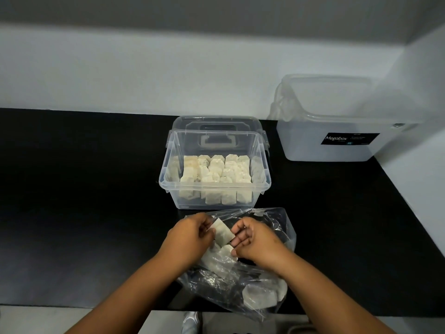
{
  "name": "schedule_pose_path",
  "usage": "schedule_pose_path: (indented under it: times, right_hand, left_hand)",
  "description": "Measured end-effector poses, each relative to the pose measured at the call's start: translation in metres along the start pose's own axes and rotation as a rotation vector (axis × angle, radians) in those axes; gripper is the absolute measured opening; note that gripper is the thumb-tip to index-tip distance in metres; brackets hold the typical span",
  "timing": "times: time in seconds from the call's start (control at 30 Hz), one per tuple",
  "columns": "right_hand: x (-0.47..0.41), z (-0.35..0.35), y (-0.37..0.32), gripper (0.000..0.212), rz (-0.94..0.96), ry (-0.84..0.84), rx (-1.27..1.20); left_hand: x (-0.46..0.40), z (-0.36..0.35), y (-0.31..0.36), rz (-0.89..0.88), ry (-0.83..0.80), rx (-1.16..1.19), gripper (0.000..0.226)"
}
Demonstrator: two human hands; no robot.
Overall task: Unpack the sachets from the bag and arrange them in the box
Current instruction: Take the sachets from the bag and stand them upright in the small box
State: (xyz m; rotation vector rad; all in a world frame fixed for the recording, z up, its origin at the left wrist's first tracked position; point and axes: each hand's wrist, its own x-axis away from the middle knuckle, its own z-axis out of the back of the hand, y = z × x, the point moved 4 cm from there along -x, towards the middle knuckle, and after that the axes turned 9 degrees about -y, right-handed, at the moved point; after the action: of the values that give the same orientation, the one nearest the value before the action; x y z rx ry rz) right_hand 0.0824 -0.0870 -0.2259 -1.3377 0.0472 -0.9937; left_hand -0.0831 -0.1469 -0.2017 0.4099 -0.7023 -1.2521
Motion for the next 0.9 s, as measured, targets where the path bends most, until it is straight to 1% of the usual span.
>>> schedule_pose_path:
  times: [0.17,0.3,0.37,0.5,0.6,0.7,0.8,0.9]
  right_hand:
    - [0.004,0.005,-0.007,0.031,-0.016,0.046,0.107]
    - [0.008,0.016,-0.021,0.02,-0.001,0.095,0.201]
    - [0.012,0.022,-0.032,0.017,0.021,0.099,0.269]
    - [0.02,0.038,-0.063,0.011,0.104,0.105,0.417]
    - [0.027,0.05,-0.093,0.009,0.197,0.098,0.465]
    - [0.037,0.064,-0.128,0.008,0.279,0.071,0.523]
    - [0.039,0.079,-0.159,0.011,0.35,0.053,0.547]
    - [0.031,0.093,-0.178,0.01,0.374,0.076,0.53]
  left_hand:
    - [0.001,0.01,0.007,-0.04,0.014,0.049,0.015]
    - [0.002,0.019,0.014,-0.093,0.03,0.127,0.02]
    - [0.002,0.025,0.02,-0.126,0.032,0.181,0.019]
    - [0.001,0.044,0.037,-0.237,0.035,0.204,0.02]
    - [-0.002,0.062,0.052,-0.305,0.045,0.207,0.013]
    - [-0.008,0.085,0.067,-0.365,0.089,0.221,0.009]
    - [-0.017,0.108,0.073,-0.381,0.139,0.21,0.007]
    - [-0.026,0.13,0.07,-0.361,0.205,0.189,0.006]
